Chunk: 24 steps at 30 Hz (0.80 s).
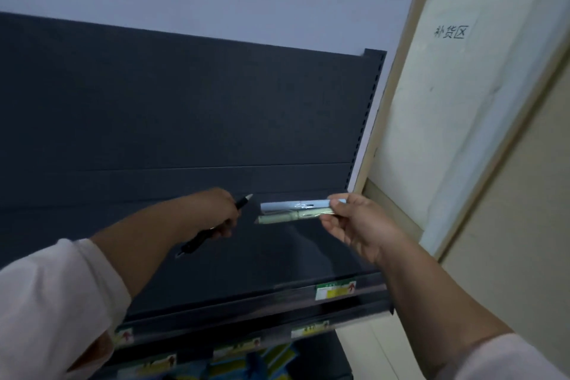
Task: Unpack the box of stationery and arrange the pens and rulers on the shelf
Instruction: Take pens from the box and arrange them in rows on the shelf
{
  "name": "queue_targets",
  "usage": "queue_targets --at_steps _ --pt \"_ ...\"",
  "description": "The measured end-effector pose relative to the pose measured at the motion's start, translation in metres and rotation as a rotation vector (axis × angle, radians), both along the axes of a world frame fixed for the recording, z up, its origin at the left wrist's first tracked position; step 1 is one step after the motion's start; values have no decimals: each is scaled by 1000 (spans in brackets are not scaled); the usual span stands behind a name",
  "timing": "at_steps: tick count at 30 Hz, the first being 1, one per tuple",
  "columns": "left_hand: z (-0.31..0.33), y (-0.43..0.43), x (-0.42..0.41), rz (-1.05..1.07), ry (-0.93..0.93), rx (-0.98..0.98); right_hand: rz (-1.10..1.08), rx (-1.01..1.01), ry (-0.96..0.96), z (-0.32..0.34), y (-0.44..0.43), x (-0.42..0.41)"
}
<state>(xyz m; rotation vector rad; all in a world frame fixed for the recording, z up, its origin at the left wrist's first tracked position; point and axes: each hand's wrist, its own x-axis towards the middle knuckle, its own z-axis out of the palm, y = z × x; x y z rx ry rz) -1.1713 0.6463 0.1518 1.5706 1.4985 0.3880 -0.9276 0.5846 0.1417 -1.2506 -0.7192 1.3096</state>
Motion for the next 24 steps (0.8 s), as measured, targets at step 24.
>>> queue_targets --at_steps 24 --pt "-86 109 143 475 -350 41 358 -105 -353 -70 184 115"
